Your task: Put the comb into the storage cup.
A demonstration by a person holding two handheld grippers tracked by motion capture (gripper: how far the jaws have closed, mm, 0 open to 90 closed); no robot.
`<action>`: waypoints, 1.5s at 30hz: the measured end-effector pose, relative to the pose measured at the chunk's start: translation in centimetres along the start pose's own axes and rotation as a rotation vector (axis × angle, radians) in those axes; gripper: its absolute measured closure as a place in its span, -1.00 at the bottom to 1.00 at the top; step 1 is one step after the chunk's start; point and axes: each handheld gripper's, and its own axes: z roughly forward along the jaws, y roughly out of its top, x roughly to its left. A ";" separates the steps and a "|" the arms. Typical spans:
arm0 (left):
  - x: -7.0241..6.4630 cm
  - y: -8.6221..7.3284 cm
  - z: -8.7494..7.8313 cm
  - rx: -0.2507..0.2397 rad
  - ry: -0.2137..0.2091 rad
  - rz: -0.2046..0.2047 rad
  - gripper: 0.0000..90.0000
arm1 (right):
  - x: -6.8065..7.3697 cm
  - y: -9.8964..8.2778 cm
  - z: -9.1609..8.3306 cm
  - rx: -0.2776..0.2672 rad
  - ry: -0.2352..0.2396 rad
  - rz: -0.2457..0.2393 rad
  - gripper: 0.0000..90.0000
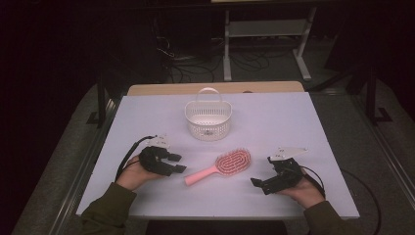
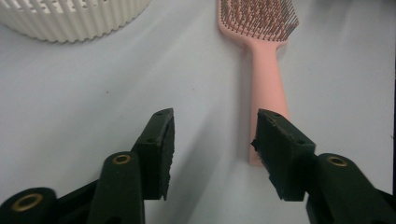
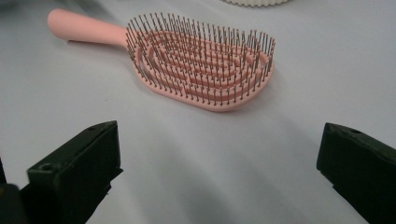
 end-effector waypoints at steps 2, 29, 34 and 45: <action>0.0 -0.4 -0.4 -0.012 0.008 -0.004 -0.03 | 0.0 0.0 0.0 0.000 0.001 -0.001 -1.00; -1.9 -4.6 -2.3 -0.113 0.084 -0.030 -1.00 | 0.1 0.0 0.1 0.004 -0.005 0.001 -1.00; -1.8 -4.6 -2.3 -0.119 0.083 -0.022 -1.00 | 0.1 0.0 0.1 0.006 -0.004 -0.002 -1.00; -1.4 -4.4 -2.5 -0.128 0.080 -0.026 -1.00 | 0.1 -0.1 0.2 0.007 0.000 -0.009 -1.00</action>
